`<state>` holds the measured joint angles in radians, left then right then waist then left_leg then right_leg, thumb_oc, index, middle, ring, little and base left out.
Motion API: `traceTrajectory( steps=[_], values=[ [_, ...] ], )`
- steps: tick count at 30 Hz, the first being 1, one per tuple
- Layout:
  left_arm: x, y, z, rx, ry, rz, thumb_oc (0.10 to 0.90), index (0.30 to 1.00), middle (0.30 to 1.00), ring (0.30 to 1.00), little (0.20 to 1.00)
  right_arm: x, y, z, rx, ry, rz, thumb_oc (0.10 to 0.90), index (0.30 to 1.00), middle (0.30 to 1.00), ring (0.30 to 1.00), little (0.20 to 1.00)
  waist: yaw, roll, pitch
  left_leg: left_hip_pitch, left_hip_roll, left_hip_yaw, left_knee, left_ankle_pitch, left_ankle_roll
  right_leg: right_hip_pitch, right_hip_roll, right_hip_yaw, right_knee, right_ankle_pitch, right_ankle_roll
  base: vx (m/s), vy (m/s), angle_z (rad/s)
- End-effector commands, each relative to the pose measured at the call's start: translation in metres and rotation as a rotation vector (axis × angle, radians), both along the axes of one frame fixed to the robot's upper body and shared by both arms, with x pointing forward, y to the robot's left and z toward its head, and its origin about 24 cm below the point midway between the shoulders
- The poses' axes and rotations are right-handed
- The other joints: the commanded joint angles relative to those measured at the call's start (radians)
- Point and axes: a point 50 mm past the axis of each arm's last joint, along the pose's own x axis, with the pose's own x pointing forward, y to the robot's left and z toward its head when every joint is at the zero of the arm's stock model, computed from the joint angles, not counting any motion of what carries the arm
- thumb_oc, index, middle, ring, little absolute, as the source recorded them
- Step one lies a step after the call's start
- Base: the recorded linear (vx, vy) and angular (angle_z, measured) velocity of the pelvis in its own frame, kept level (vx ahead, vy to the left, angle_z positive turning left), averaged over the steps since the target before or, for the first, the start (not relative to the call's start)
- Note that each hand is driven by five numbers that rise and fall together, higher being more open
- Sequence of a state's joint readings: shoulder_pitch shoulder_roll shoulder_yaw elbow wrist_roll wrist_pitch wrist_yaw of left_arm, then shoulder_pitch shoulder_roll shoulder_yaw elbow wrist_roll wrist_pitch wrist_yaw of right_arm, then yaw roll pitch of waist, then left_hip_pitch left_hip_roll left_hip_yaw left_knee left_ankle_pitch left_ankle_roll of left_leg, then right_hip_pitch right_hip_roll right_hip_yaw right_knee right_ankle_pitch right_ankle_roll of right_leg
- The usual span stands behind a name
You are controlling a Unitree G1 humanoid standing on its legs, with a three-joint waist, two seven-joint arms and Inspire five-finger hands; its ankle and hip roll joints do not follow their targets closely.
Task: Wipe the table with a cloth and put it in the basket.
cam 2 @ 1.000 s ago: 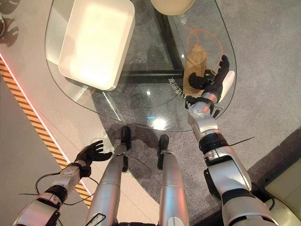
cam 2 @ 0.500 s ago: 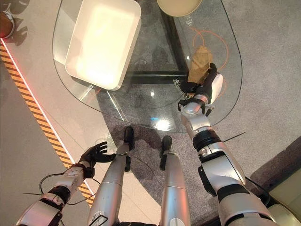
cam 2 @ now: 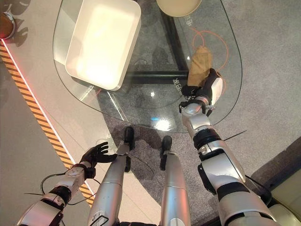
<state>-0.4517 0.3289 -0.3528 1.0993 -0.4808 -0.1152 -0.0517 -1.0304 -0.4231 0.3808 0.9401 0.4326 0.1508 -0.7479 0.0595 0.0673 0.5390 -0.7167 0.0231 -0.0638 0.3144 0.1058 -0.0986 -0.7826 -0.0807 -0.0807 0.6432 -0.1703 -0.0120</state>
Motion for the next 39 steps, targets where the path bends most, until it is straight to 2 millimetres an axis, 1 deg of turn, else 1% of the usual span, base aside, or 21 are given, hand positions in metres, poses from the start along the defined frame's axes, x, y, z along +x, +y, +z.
traceTrajectory(
  steps=[1, 4, 12, 13, 14, 15, 31, 36, 39],
  values=[
    [-0.015, -0.007, -0.014, -0.030, 0.031, 0.020, 0.800, 0.900, 0.900, 0.900, 0.900, 0.004, -0.012, 0.047, -0.125, -0.128, -0.033, 0.800, 0.900, 0.900, 0.900, 0.900, 0.008, 0.046, -0.019, 0.004, -0.068, 0.057, 0.138, -0.136, 0.072, 0.041, 0.035, -0.014, -0.103, 0.060, -0.001, 0.00, 0.000, 0.00],
    [-0.014, -0.008, -0.014, -0.030, 0.032, 0.017, 0.800, 0.900, 0.900, 0.900, 0.900, 0.005, -0.016, 0.050, -0.139, -0.121, -0.046, 0.800, 0.900, 0.900, 0.900, 0.900, 0.012, 0.049, -0.019, -0.003, -0.069, 0.055, 0.141, -0.135, 0.073, 0.033, 0.032, -0.017, -0.098, 0.061, 0.000, 0.00, 0.000, 0.00],
    [-0.013, -0.009, -0.013, -0.030, 0.028, 0.009, 0.800, 0.900, 0.900, 0.900, 0.900, 0.006, -0.016, 0.053, -0.171, -0.113, -0.058, 0.800, 0.900, 0.900, 0.900, 0.900, 0.019, 0.054, -0.019, -0.010, -0.071, 0.052, 0.135, -0.131, 0.076, 0.023, 0.030, -0.022, -0.099, 0.064, 0.001, 0.00, 0.000, 0.00],
    [-0.013, -0.010, -0.012, -0.030, 0.027, 0.008, 0.800, 0.900, 0.900, 0.900, 0.900, 0.006, -0.017, 0.053, -0.178, -0.109, -0.060, 0.635, 0.759, 0.759, 0.759, 0.735, 0.020, 0.055, -0.019, -0.011, -0.072, 0.052, 0.134, -0.131, 0.077, 0.021, 0.028, -0.023, -0.098, 0.064, 0.002, 0.00, 0.000, 0.00],
    [-0.013, -0.009, -0.012, -0.030, 0.026, 0.008, 0.800, 0.900, 0.900, 0.900, 0.900, 0.006, -0.017, 0.054, -0.183, -0.105, -0.059, 0.328, 0.495, 0.495, 0.495, 0.428, 0.021, 0.055, -0.019, -0.013, -0.072, 0.051, 0.135, -0.130, 0.077, 0.019, 0.028, -0.024, -0.097, 0.064, 0.002, 0.00, 0.004, 0.04],
    [-0.013, -0.010, -0.013, -0.030, 0.025, 0.007, 0.800, 0.900, 0.900, 0.900, 0.900, 0.007, -0.017, 0.054, -0.198, -0.096, -0.061, 0.100, 0.300, 0.300, 0.300, 0.200, 0.023, 0.055, -0.019, -0.014, -0.073, 0.051, 0.135, -0.130, 0.078, 0.018, 0.028, -0.025, -0.097, 0.065, 0.002, 0.00, 0.001, 0.04],
    [-0.012, -0.009, -0.012, -0.030, 0.025, 0.000, 0.800, 0.900, 0.900, 0.900, 0.900, 0.007, -0.024, 0.052, -0.248, -0.064, -0.083, 0.100, 0.300, 0.300, 0.300, 0.200, 0.029, 0.060, -0.019, -0.031, -0.075, 0.050, 0.136, -0.128, 0.083, -0.001, 0.024, -0.029, -0.095, 0.071, 0.006, 0.00, 0.000, 0.00],
    [-0.012, -0.011, -0.012, -0.029, 0.026, -0.004, 0.800, 0.900, 0.900, 0.900, 0.900, 0.007, -0.023, 0.054, -0.268, -0.072, -0.081, 0.100, 0.300, 0.300, 0.300, 0.200, 0.030, 0.060, -0.019, -0.031, -0.076, 0.049, 0.134, -0.128, 0.085, -0.001, 0.023, -0.031, -0.095, 0.073, 0.007, 0.00, 0.000, 0.00],
    [-0.012, -0.012, -0.012, -0.029, 0.028, -0.005, 0.800, 0.900, 0.900, 0.900, 0.900, 0.007, -0.019, 0.058, -0.318, -0.083, -0.060, 0.100, 0.300, 0.300, 0.300, 0.200, 0.030, 0.059, -0.019, -0.033, -0.076, 0.047, 0.133, -0.126, 0.085, -0.004, 0.024, -0.033, -0.095, 0.075, 0.008, 0.00, -0.002, 0.02]
  ],
)
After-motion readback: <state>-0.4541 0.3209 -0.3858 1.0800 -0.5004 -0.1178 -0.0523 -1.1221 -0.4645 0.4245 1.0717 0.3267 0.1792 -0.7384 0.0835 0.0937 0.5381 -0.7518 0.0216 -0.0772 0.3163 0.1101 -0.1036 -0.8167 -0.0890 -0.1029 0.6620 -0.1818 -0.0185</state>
